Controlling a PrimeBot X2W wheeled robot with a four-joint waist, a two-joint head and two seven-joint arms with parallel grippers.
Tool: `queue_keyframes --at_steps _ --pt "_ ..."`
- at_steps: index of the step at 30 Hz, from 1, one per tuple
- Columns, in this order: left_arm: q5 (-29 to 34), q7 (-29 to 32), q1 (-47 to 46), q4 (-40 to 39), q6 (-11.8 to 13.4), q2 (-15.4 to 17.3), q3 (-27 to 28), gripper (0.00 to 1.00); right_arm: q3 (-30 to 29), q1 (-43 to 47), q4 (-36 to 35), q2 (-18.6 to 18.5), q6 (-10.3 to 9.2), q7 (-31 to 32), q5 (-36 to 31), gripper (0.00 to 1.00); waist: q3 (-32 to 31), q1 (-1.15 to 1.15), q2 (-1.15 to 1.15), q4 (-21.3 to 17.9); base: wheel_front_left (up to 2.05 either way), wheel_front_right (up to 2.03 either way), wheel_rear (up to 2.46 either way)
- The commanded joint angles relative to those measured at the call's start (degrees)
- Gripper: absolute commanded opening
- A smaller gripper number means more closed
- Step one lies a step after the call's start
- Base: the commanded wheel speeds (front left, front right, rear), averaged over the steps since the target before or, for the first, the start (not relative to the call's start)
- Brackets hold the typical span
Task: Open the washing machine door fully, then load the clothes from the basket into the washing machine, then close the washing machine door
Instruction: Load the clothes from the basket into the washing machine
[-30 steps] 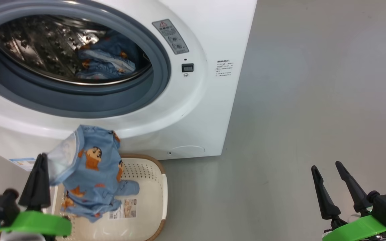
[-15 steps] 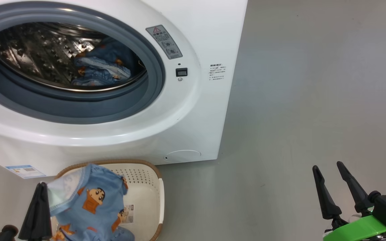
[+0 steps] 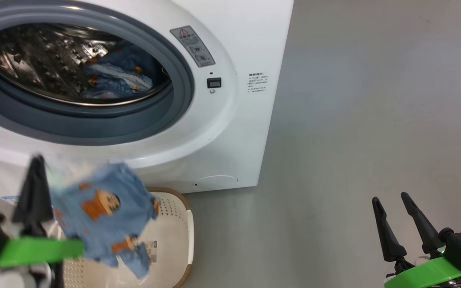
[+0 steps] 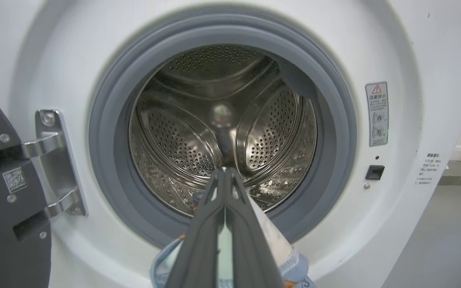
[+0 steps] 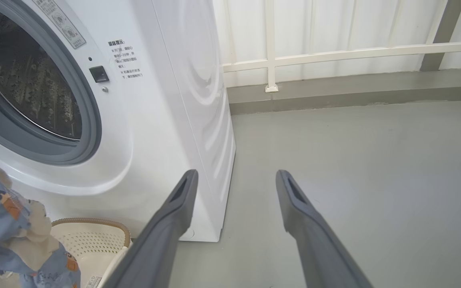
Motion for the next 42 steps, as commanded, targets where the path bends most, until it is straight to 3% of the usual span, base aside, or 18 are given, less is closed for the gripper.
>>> queue_keyframes --at_steps 1,9,23,35,42 --pt "0.24 -0.52 -4.76 -1.26 -0.13 2.35 1.93 0.00 1.13 0.19 -1.49 -0.28 0.09 -0.27 0.14 1.00 0.69 0.00 0.00 -0.40 0.00 0.00 0.00" --pt "0.81 -0.52 -20.93 3.17 -0.15 5.87 2.11 0.00 1.98 -1.97 -2.13 0.63 0.09 -0.27 -0.06 1.00 3.91 0.00 0.00 -2.41 0.00 0.00 0.00" --pt "1.01 -0.52 -42.20 33.70 -0.18 10.94 0.29 0.00 3.25 -6.10 -2.84 2.27 0.09 -0.27 -0.36 1.00 10.81 0.00 0.00 -6.87 0.00 0.00 0.00" --pt "1.85 -0.52 -50.40 49.71 -0.18 13.42 -2.59 0.00 4.55 -8.76 -3.33 3.38 0.09 -0.27 -0.59 1.00 15.51 0.00 0.00 -9.80 0.00 0.00 0.00" --pt "1.49 -0.52 -54.95 54.37 -0.18 15.85 -2.64 0.00 6.12 -10.16 -3.22 3.90 0.09 -0.27 -0.55 1.00 17.40 0.00 0.00 -11.95 0.00 0.00 0.00"
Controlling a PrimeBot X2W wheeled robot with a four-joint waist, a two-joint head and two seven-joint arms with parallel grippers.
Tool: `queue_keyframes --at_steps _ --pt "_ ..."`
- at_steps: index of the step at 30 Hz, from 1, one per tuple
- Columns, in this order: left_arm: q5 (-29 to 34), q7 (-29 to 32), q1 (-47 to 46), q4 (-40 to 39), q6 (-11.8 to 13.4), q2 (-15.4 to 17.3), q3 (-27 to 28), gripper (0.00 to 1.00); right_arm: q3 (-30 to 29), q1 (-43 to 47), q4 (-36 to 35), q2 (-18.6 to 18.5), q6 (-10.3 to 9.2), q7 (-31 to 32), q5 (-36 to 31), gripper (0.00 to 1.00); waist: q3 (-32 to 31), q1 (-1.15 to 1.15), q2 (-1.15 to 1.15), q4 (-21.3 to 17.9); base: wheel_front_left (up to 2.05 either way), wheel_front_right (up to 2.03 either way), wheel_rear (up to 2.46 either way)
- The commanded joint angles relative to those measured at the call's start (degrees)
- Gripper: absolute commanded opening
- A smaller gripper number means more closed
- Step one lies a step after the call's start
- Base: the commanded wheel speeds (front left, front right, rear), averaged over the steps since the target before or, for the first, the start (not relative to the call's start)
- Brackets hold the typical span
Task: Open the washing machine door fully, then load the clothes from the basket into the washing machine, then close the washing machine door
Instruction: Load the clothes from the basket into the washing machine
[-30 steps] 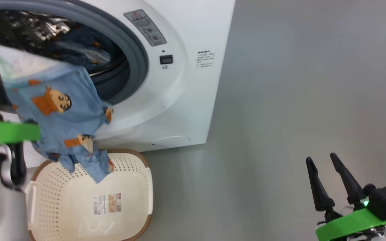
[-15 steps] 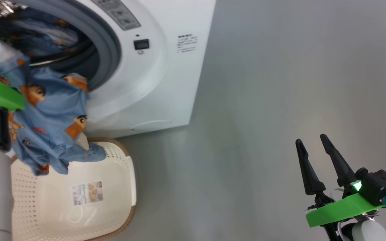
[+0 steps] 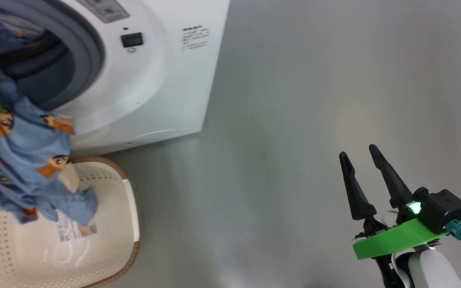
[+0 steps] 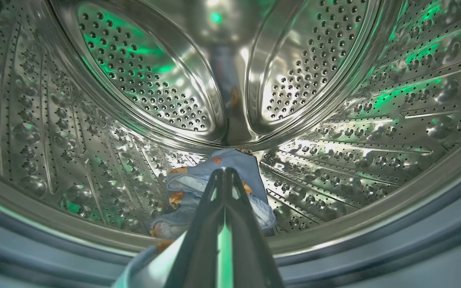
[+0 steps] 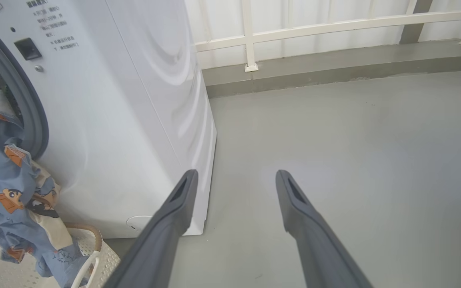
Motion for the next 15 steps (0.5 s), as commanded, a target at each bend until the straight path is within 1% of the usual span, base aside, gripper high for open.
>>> queue_keyframes --at_steps 1,4,7,11,15 --pt "0.51 -0.32 -1.85 -1.29 -0.17 3.37 0.85 0.00 1.52 -0.38 -1.23 -0.24 0.09 -0.27 -0.28 1.00 1.13 0.00 0.00 -1.04 0.00 0.00 0.00" --pt "1.26 -0.32 -3.46 -2.61 0.03 4.15 0.90 0.00 1.70 -0.66 -1.24 -0.11 0.09 -0.27 -0.25 1.00 1.84 0.00 0.00 -1.50 0.00 0.00 0.00" --pt "1.68 -0.32 -4.71 -6.18 0.70 4.70 1.84 0.00 1.85 -1.06 -1.33 0.07 0.09 -0.27 -0.28 1.00 2.58 0.00 0.00 -1.80 0.00 0.00 0.00" --pt "3.12 -0.32 -5.20 -14.27 1.73 5.26 3.33 0.00 1.87 -1.52 -1.56 0.32 0.09 -0.27 -0.34 1.00 3.50 0.00 0.00 -1.99 0.00 0.00 0.00" --pt "4.31 -0.32 -4.01 -22.38 2.70 4.77 5.86 0.00 2.14 -1.99 -1.54 0.60 0.09 -0.27 -0.42 1.00 4.11 0.00 0.00 -2.08 0.00 0.00 0.00"
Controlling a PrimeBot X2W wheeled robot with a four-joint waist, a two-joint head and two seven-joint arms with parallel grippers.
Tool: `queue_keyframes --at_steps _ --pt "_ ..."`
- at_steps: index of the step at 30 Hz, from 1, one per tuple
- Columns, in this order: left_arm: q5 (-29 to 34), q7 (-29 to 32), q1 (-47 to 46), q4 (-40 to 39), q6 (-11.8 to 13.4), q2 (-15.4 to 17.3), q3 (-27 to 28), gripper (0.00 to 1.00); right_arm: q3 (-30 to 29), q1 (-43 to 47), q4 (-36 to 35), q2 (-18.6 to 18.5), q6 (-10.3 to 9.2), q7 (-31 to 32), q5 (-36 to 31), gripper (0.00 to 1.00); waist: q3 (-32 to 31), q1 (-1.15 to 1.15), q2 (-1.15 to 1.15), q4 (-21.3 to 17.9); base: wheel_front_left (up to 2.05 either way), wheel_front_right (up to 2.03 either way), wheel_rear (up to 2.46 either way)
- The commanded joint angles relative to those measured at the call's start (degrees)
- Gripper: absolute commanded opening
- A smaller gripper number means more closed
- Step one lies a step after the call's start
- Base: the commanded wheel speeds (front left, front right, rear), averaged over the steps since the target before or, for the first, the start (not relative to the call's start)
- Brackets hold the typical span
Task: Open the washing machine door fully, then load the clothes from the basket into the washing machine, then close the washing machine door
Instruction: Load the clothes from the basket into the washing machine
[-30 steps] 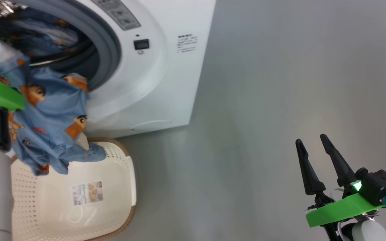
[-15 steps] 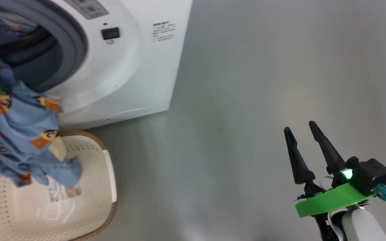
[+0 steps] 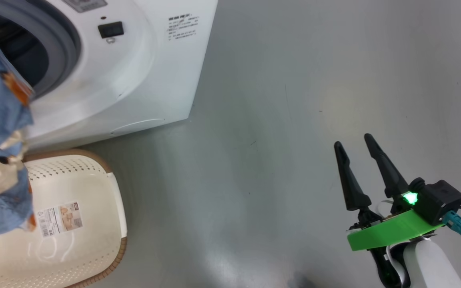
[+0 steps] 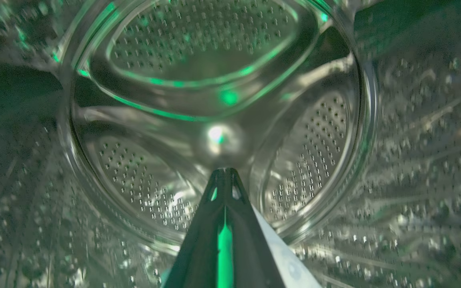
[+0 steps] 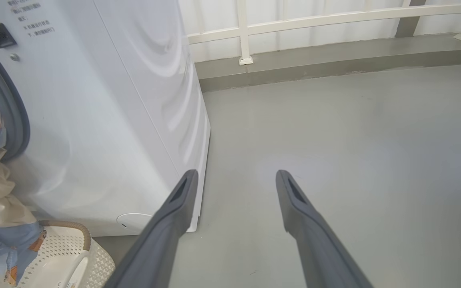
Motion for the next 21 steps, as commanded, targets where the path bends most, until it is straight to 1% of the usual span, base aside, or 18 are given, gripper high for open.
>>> queue_keyframes --at_steps 1,5,11,12,13,14,15,16,21 --pt "1.06 -0.36 -0.01 -4.43 0.39 2.45 1.85 0.00 1.63 -0.08 -1.31 0.00 0.09 -0.27 -0.43 1.00 0.36 0.00 0.00 -0.12 0.00 0.00 0.00" --pt "2.05 -0.36 2.14 -2.32 -0.25 1.59 2.12 0.00 1.93 -0.33 -1.24 0.14 0.09 -0.27 -0.45 1.00 0.37 0.00 0.00 -0.11 0.00 0.00 0.00" --pt "2.68 -0.36 2.10 3.49 -0.72 1.62 2.58 0.00 2.12 -0.39 -1.11 0.14 0.09 -0.27 -0.42 1.00 0.25 0.00 0.00 -0.05 0.00 0.00 0.00" --pt "2.77 -0.36 1.91 4.55 -0.77 1.70 2.61 0.17 2.15 -0.42 -1.07 0.13 0.09 -0.27 -0.40 1.00 0.21 0.00 0.00 -0.04 0.00 0.00 0.00" --pt "2.79 -0.36 1.67 5.44 -0.81 1.73 2.70 0.44 2.17 -0.45 -1.04 0.11 0.09 -0.27 -0.39 1.00 0.16 0.00 0.00 -0.02 0.00 0.00 0.00" --pt "2.79 -0.36 1.67 5.44 -0.81 1.73 2.70 0.44 2.17 -0.45 -1.04 0.11 0.09 -0.27 -0.39 1.00 0.16 0.00 0.00 -0.02 0.00 0.00 0.00" --pt "2.91 -0.36 1.42 5.98 -0.84 1.81 2.71 0.80 2.18 -0.47 -1.00 0.08 0.09 -0.27 -0.37 1.00 0.13 0.00 0.00 0.01 0.00 0.00 0.00" --pt "2.95 -0.36 1.25 6.49 -0.86 1.82 2.80 1.00 2.19 -0.50 -0.97 0.06 0.09 -0.27 -0.35 1.00 0.08 0.00 0.00 0.04 0.00 0.00 0.00" --pt "3.29 -0.36 1.13 7.48 -0.94 1.46 2.92 1.00 2.16 -0.52 -0.89 -0.12 0.09 -0.27 -0.25 1.00 -0.21 0.00 0.00 0.34 0.00 0.00 0.00"
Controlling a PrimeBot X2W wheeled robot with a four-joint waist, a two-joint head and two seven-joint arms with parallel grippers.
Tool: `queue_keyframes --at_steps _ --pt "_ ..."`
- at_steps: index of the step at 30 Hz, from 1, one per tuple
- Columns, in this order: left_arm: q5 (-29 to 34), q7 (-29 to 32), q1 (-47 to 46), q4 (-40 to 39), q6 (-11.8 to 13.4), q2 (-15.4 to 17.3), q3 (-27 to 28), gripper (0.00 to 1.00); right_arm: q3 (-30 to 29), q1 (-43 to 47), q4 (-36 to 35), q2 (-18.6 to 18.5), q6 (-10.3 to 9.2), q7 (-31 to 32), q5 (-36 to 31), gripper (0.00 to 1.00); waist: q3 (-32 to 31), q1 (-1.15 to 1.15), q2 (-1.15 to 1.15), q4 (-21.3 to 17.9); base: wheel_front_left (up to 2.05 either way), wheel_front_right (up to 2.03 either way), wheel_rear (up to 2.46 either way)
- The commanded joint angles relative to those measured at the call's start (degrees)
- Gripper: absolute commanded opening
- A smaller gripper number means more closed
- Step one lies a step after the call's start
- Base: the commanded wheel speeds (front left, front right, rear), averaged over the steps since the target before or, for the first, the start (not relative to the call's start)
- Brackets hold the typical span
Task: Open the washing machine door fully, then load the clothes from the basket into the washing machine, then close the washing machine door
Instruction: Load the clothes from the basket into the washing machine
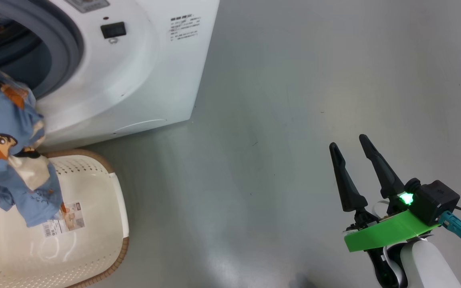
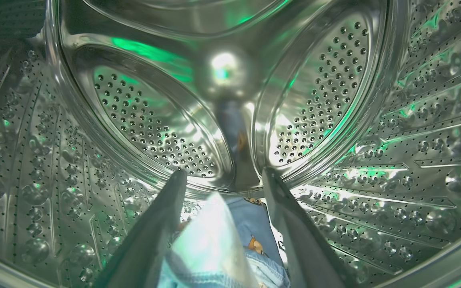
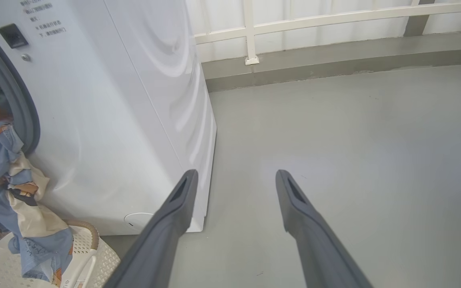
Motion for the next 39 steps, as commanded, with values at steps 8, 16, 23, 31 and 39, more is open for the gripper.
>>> queue_keyframes --at_steps 8,16,23,31,39 --pt "-0.60 -0.29 1.65 -1.02 -0.52 1.21 2.22 1.00 1.12 -0.07 -1.21 -0.64 0.08 -0.27 -0.24 1.00 -0.60 0.00 0.00 0.95 0.00 0.00 0.00" --pt "-1.22 -0.29 8.13 -4.52 -0.89 -2.29 3.91 1.00 0.58 0.38 -1.42 -0.83 0.08 -0.27 -0.56 1.00 -1.73 0.00 0.00 2.64 0.00 0.00 0.00" --pt "-1.20 -0.29 15.09 -9.67 -1.22 -5.74 5.38 1.00 -0.64 0.83 -1.61 -1.26 0.08 -0.27 -0.64 1.00 -2.66 0.00 0.00 4.51 0.00 0.00 0.00" --pt "0.34 -0.29 23.88 -17.46 -1.43 -8.59 6.19 1.00 -1.51 1.54 -1.83 -1.28 0.08 -0.27 -0.74 1.00 -3.17 0.00 0.00 6.66 0.00 0.00 0.00" --pt "0.59 -0.29 33.93 -26.09 -1.61 -11.29 6.35 1.00 -1.91 2.28 -1.75 -1.76 0.08 -0.27 -0.64 1.00 -4.04 0.00 0.00 7.81 0.00 0.00 0.00"
